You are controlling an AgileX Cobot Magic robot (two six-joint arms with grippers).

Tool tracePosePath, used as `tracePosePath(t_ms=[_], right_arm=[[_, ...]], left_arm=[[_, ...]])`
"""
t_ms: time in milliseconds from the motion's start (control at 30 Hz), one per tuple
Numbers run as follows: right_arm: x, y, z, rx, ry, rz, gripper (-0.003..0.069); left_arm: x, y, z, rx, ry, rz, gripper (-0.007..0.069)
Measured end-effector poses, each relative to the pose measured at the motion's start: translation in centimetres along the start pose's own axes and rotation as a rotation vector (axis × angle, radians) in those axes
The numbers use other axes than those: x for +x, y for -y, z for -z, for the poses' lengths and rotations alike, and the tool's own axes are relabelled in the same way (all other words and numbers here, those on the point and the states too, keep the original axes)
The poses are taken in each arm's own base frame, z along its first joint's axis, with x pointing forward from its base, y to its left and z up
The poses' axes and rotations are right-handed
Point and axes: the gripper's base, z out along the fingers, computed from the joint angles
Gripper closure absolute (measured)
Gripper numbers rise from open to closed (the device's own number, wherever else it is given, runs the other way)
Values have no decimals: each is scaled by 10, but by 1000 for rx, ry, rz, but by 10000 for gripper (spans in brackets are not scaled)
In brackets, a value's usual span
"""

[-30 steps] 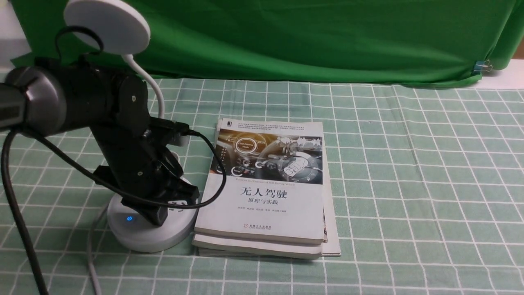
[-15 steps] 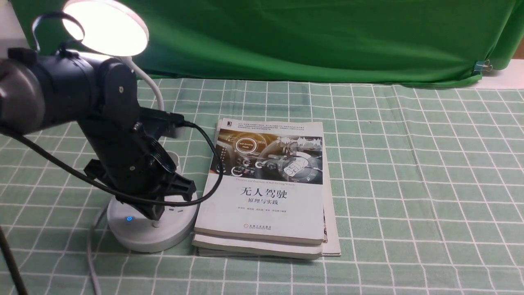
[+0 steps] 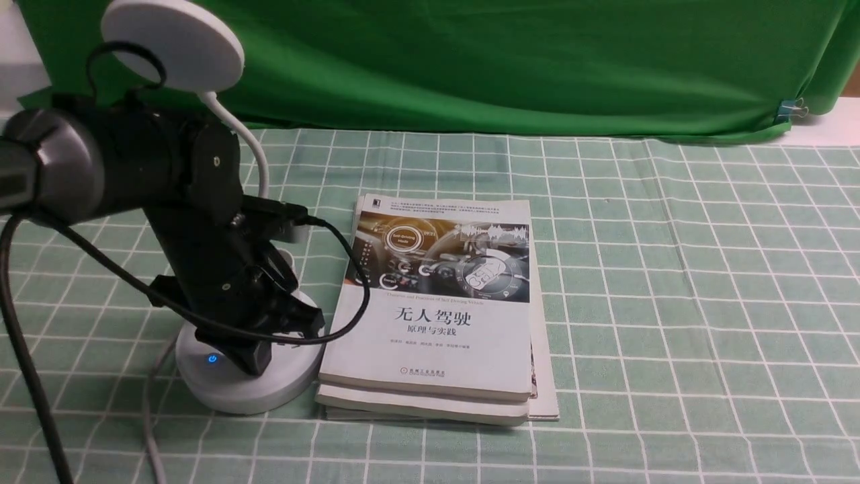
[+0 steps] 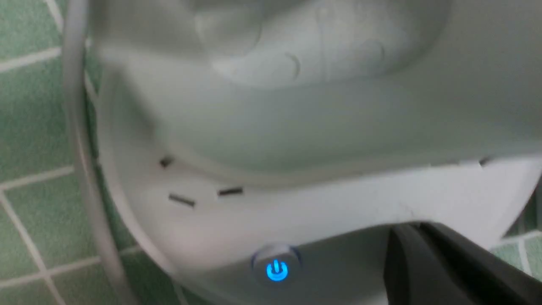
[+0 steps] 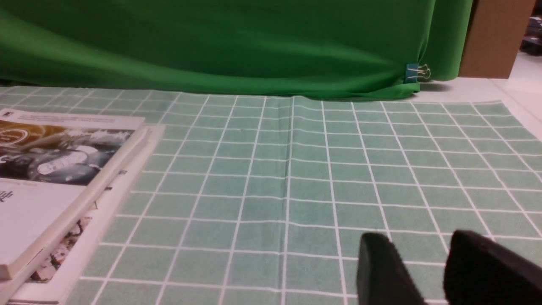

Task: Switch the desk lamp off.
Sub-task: Use the left arm to press the button switch on the lamp holder

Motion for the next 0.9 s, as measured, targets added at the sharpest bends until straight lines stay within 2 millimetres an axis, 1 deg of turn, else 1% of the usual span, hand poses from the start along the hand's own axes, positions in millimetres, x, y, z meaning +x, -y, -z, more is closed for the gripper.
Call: tracePosePath(t_ms=[100, 200, 267, 333, 400, 533, 567, 733, 900], right_arm=[[0, 0, 0, 0, 0, 0, 417], [0, 0, 0, 0, 0, 0, 417], [0, 0, 0, 0, 0, 0, 417], [0, 0, 0, 0, 0, 0, 417], [0, 0, 0, 0, 0, 0, 417], [0, 0, 0, 0, 0, 0, 417], [0, 0, 0, 0, 0, 0, 417], [0, 0, 0, 0, 0, 0, 417], [0, 0, 0, 0, 0, 0, 417]], left_arm=[[4, 1, 14, -3, 35, -3, 622], [8, 3, 35, -7, 98, -7, 622], [9, 4, 41, -9, 116, -8, 622], [9, 4, 42, -9, 117, -8, 622], [8, 4, 39, -8, 110, -8, 622], [5, 2, 28, -8, 91, -5, 622], [3, 2, 20, -6, 71, -4, 622], [0, -1, -6, 0, -11, 2, 622], [-1, -1, -8, 2, -23, 2, 622]])
